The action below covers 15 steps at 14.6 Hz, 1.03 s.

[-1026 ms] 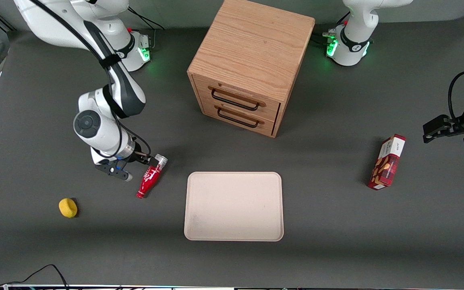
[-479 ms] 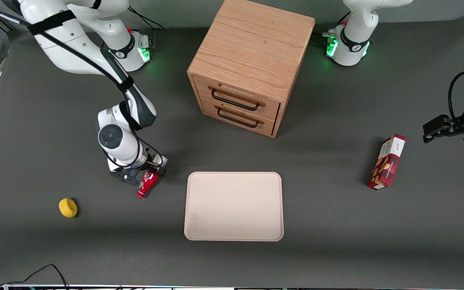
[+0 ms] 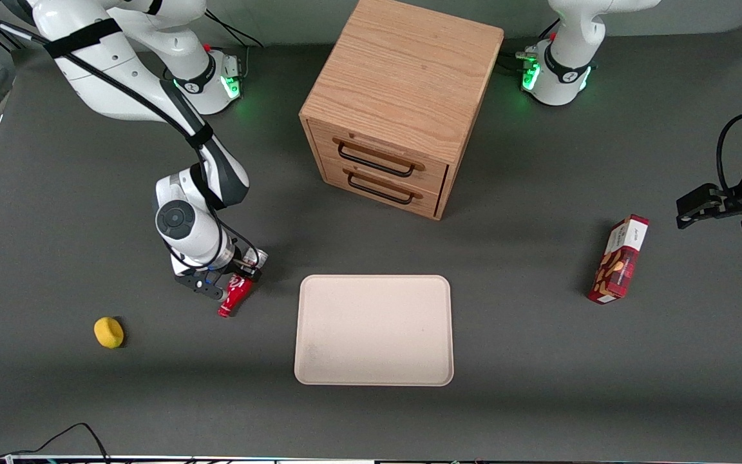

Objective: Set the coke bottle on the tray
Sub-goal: 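Lift the bottle and turn it upright in the right gripper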

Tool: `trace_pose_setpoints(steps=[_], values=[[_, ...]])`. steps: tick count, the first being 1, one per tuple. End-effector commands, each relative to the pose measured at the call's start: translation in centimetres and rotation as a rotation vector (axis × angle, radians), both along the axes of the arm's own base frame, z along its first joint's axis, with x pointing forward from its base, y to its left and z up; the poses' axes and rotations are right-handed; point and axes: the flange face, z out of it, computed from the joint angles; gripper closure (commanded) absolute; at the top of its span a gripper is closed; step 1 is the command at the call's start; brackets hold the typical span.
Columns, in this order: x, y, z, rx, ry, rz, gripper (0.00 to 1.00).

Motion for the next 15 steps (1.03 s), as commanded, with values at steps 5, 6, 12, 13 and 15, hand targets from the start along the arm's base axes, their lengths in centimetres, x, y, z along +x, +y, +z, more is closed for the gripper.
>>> trace_pose_setpoints(steps=[5,6,12,13,15], values=[[0.8,-0.5,4.4,-0.027,-0.026,-0.022,1.00],[0.5,-0.7,6.6,-0.048,-0.002,-0.020,1.00],[-1.8,-3.2,25.6,-0.047,0.139,0.117,1.00],[-1.8,-4.0,28.9,-0.024,0.152,0.137,1.00],[-1.6,-5.5,35.2,-0.015,0.173,0.183,1.00]])
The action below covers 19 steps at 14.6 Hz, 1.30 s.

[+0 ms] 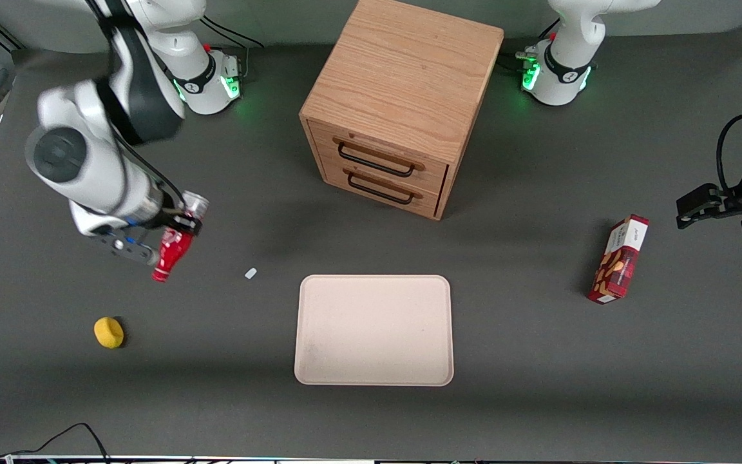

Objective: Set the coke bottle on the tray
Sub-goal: 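Lift the bottle and turn it upright in the right gripper, then carry the upright bottle over the cream tray with the right gripper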

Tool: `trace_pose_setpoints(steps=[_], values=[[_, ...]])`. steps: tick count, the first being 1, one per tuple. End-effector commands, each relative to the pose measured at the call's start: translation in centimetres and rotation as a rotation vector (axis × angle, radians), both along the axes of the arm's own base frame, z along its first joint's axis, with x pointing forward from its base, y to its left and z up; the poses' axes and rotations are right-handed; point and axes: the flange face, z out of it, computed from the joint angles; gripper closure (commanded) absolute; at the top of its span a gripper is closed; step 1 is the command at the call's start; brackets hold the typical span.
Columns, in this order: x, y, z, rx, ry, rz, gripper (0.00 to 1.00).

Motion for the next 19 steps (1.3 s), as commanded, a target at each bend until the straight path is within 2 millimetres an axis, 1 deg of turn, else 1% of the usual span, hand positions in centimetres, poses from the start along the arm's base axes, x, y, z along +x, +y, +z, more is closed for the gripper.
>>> trace_pose_setpoints(steps=[1,2,3,4,5,6,7,8,10,11,12,13,14,15,16,17,18,19], values=[[0.5,-1.5,7.6,0.043,0.031,0.096,1.00],[0.5,-1.7,9.4,0.051,0.022,0.136,1.00],[0.7,-1.7,10.5,0.057,0.001,0.160,1.00],[0.9,-1.2,10.9,0.059,-0.008,0.178,1.00],[1.5,-0.7,10.5,0.058,-0.003,0.190,1.00],[2.6,0.0,10.1,0.062,-0.003,0.204,1.00],[3.6,2.6,9.2,0.059,0.016,0.245,1.00],[4.6,5.5,7.6,0.053,0.058,0.289,1.00],[8.4,9.6,3.8,0.061,0.078,0.331,1.00],[9.6,12.4,1.4,0.064,0.083,0.363,1.00],[11.0,13.8,-0.9,0.059,0.074,0.369,1.00],[12.1,15.6,-3.4,0.066,0.045,0.383,1.00],[13.7,17.3,-7.2,0.081,-0.011,0.395,1.00],[13.8,19.4,-10.0,0.085,-0.031,0.419,1.00],[14.3,20.3,-12.2,0.083,-0.054,0.422,1.00],[14.8,20.8,-14.1,0.078,-0.080,0.420,1.00],[14.9,22.0,-16.1,0.076,-0.098,0.427,1.00],[15.2,22.2,-17.2,0.077,-0.120,0.414,1.00]])
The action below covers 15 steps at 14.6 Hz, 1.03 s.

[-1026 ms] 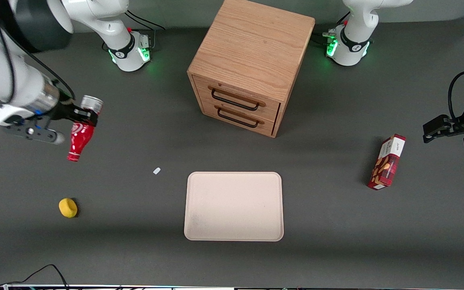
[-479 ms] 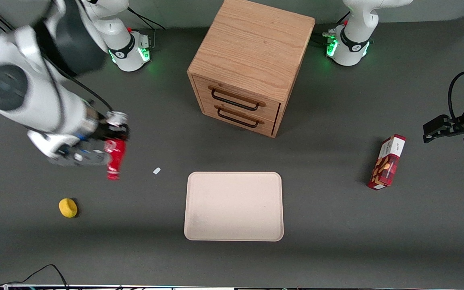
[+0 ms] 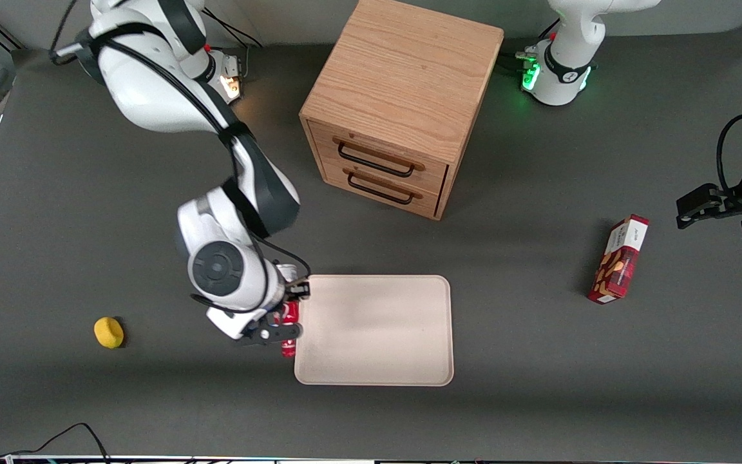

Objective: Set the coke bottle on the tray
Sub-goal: 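Carry the upright bottle over the cream tray with the right gripper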

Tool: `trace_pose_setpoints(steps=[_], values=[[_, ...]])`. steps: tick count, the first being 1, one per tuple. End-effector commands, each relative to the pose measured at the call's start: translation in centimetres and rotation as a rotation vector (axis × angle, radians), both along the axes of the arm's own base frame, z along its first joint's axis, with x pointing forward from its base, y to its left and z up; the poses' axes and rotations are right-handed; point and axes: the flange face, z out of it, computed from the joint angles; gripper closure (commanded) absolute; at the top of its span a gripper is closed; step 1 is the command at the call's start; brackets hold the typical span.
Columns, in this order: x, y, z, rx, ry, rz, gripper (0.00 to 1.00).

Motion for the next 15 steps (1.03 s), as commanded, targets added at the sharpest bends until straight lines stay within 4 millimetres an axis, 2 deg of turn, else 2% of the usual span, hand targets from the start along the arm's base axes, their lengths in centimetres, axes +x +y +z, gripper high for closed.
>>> trace_pose_setpoints(steps=[1,3,5,11,15], values=[[1.0,1.6,-2.0,0.007,-0.069,-0.030,1.00],[1.3,2.1,-5.0,0.015,-0.093,-0.069,1.00],[1.2,3.0,-6.7,0.014,-0.111,-0.073,1.00],[0.9,3.3,-10.0,0.001,-0.108,-0.070,1.00],[1.1,2.6,-10.7,-0.013,-0.107,-0.072,1.00]])
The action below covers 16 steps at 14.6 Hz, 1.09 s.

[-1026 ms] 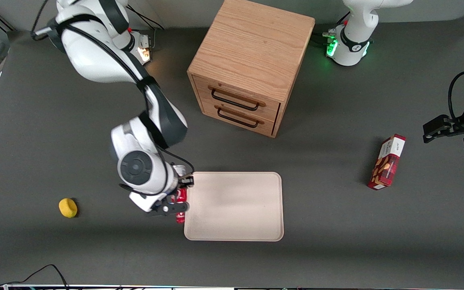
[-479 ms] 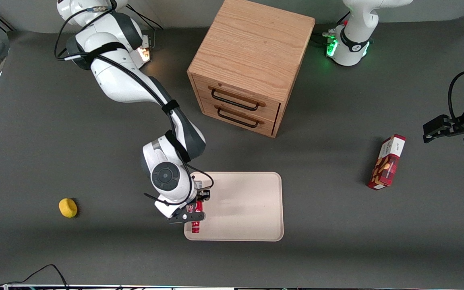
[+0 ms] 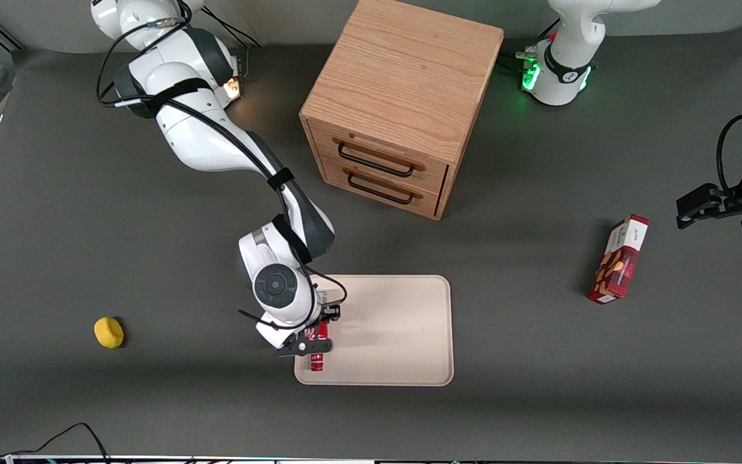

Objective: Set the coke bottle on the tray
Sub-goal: 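Lower the bottle onto the tray and open the right gripper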

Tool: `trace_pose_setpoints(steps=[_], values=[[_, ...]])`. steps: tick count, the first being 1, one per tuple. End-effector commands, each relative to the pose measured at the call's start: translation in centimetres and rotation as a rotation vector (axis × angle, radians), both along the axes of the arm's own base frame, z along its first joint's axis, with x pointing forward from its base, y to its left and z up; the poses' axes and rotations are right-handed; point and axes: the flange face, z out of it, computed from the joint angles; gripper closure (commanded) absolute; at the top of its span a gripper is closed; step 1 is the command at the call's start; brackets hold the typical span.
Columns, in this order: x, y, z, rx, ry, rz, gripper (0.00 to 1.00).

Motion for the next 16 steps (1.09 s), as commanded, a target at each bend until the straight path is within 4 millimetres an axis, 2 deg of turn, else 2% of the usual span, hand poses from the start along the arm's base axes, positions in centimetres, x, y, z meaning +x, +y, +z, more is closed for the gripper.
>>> trace_pose_setpoints(steps=[1,2,4,5,16], values=[[0.64,0.15,0.70,-0.012,-0.046,-0.013,1.00],[0.68,0.17,0.70,-0.009,-0.051,-0.014,0.83],[0.69,0.03,0.55,-0.011,-0.049,-0.015,0.21],[0.53,0.00,0.09,-0.015,-0.044,-0.015,0.00],[0.72,-0.39,0.04,-0.015,-0.048,-0.019,0.00]])
